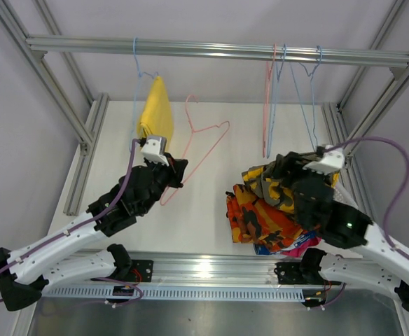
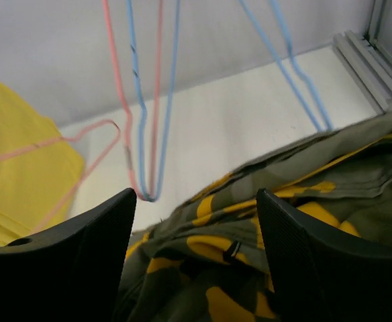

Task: Remove the trousers from the hanger
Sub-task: Place the trousers in the bin.

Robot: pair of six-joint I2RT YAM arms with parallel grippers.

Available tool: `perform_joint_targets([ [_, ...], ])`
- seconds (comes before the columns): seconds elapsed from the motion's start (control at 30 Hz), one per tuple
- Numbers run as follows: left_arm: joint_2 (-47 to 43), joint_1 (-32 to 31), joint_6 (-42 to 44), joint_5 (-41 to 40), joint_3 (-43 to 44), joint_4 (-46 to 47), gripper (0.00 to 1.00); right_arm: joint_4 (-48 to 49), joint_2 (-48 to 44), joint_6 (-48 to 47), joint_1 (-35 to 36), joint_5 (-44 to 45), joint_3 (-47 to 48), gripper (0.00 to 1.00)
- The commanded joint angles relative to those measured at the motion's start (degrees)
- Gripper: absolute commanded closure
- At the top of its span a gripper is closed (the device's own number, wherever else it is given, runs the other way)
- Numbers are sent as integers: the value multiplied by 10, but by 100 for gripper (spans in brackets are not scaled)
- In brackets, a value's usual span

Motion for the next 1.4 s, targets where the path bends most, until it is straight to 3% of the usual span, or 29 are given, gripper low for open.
perform_joint_targets([
  [0.0, 0, -10, 14, -2, 30, 13, 99, 41, 45, 13, -41, -52, -43, 23],
  [0.17, 7, -24, 21, -9, 36, 7, 99, -10, 66, 123, -236, -206, -106, 22],
  [0.33, 9, -32, 27, -16, 40, 6, 99, -40, 53, 180, -328, -266, -166, 22],
  [0.8, 6, -33, 27, -15, 42, 4, 99, -186, -19, 354, -337, -259, -235, 21],
  [1.2, 2, -35, 25, 1, 41, 5, 99, -242, -58, 346, -337, -239, -173, 20],
  [1.37, 5, -40, 26, 7, 42, 6, 99, -221, -90, 317, -331, -259, -167, 20],
])
